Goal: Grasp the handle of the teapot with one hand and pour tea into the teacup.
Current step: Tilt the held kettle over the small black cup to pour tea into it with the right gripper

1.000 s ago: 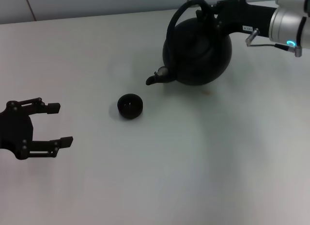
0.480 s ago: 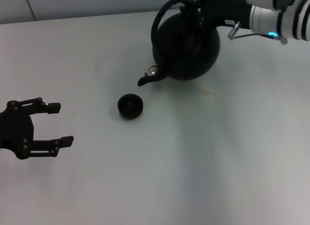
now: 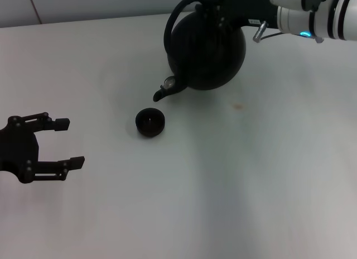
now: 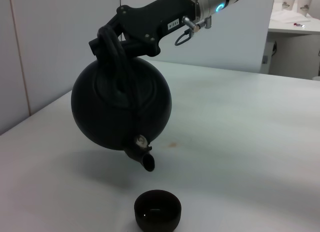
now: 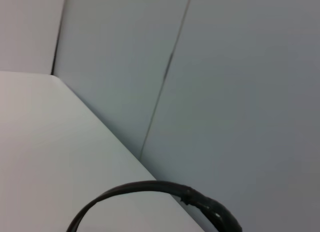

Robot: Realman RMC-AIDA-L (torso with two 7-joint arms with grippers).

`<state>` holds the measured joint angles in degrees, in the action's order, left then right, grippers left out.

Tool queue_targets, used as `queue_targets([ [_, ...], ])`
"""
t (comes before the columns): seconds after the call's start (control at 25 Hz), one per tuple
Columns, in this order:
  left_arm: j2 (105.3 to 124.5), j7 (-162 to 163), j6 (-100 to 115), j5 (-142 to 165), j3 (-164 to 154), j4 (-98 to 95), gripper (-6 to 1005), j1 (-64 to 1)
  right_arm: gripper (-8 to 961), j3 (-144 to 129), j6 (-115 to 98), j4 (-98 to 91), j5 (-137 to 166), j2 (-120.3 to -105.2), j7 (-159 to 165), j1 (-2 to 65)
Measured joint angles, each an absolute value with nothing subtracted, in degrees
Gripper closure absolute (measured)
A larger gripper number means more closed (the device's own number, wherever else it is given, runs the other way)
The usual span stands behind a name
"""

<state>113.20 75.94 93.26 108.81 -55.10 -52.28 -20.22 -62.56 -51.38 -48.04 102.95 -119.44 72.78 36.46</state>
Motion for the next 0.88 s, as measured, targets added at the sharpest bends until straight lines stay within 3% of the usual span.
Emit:
queue_targets([
  [0.88, 113.15, 75.9, 92.2, 108.8, -55.1, -52.3, 139, -20.3, 829, -69.2, -49.2, -51.9, 103.1, -119.53, 72.7, 35.6],
])
